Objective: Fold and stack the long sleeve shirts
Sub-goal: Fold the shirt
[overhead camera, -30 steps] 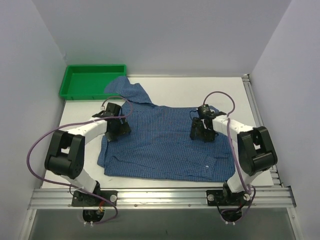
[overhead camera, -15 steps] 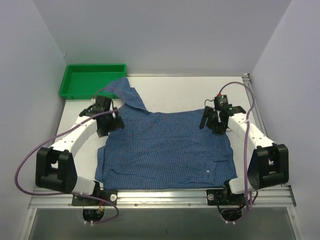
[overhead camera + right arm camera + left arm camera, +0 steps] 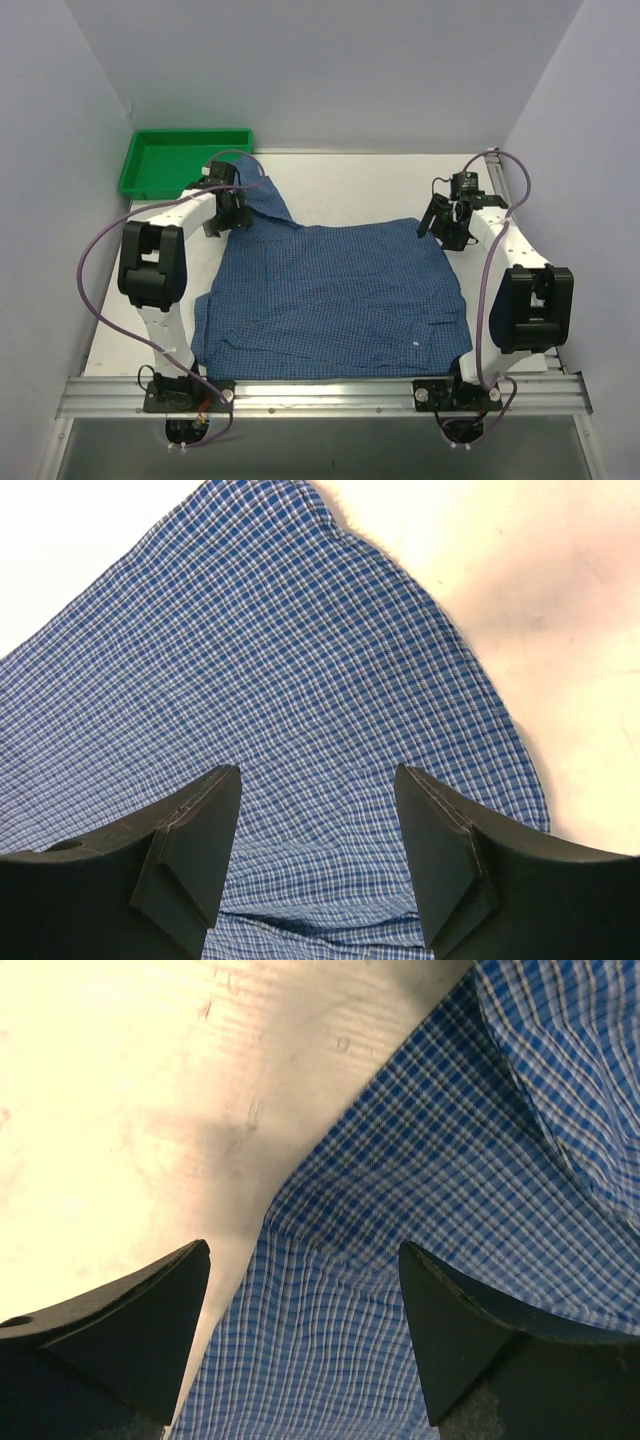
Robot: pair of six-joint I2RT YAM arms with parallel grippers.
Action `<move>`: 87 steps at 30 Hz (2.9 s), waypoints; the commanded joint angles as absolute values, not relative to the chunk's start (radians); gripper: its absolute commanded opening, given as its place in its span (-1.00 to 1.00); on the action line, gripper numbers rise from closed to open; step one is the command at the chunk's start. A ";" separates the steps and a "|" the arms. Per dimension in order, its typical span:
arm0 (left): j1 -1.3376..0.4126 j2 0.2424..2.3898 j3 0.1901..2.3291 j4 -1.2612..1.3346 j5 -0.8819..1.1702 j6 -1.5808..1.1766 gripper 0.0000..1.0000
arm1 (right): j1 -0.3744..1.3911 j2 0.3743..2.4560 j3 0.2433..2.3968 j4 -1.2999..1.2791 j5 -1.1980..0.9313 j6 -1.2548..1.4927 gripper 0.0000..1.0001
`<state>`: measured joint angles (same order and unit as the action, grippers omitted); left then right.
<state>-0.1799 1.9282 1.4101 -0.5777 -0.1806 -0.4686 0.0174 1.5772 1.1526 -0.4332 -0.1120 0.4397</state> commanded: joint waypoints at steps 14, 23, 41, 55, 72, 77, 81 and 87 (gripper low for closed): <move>-0.169 2.097 1.494 -0.549 -0.115 -0.430 0.28 | 0.003 1.836 1.363 -0.362 -0.069 0.384 0.25; -0.170 2.126 1.494 -0.548 -0.115 -0.382 -0.03 | -0.046 2.028 1.529 -0.368 -0.227 0.264 0.24; -0.172 2.169 1.489 -0.551 -0.106 -0.350 -0.63 | -0.041 2.217 1.657 -0.439 -0.448 0.250 -0.24; -0.167 2.034 1.543 -0.566 -0.098 -0.301 -1.00 | -0.048 2.103 1.674 -0.453 -0.384 0.201 -1.00; -0.169 1.758 1.402 -0.564 -0.124 -0.316 -1.00 | -0.048 1.822 1.433 -0.390 -0.307 0.244 -1.00; -0.167 1.684 1.333 -0.557 -0.123 -0.333 -1.00 | -0.049 1.744 1.333 -0.364 -0.270 0.256 -1.00; -0.169 1.618 1.263 -0.552 -0.118 -0.354 -1.00 | -0.051 1.694 1.264 -0.345 -0.267 0.275 -1.00; -0.169 1.507 1.157 -0.552 -0.130 -0.370 -1.00 | -0.051 1.589 1.149 -0.321 -0.238 0.296 -1.00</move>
